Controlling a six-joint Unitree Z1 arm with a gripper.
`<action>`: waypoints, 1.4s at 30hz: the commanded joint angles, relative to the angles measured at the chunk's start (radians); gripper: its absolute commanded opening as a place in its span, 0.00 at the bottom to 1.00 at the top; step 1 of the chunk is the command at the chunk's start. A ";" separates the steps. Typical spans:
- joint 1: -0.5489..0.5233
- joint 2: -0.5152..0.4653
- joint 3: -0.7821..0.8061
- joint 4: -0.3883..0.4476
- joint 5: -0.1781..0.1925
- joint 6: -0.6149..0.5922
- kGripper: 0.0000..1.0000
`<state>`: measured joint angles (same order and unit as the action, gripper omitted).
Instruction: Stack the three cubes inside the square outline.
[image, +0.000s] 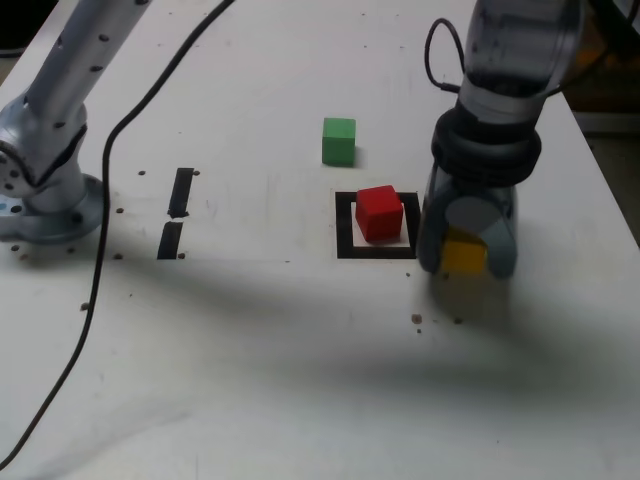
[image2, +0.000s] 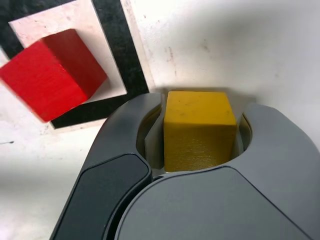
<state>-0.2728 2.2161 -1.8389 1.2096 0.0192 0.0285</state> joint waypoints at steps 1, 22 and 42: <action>-0.009 -0.041 -0.011 0.021 0.012 -0.010 0.13; -0.011 -0.224 0.134 0.125 0.093 -0.182 0.13; 0.092 -0.262 0.290 -0.035 0.018 -0.211 0.13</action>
<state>-0.1841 1.9594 -1.5478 1.1732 0.0393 -0.1839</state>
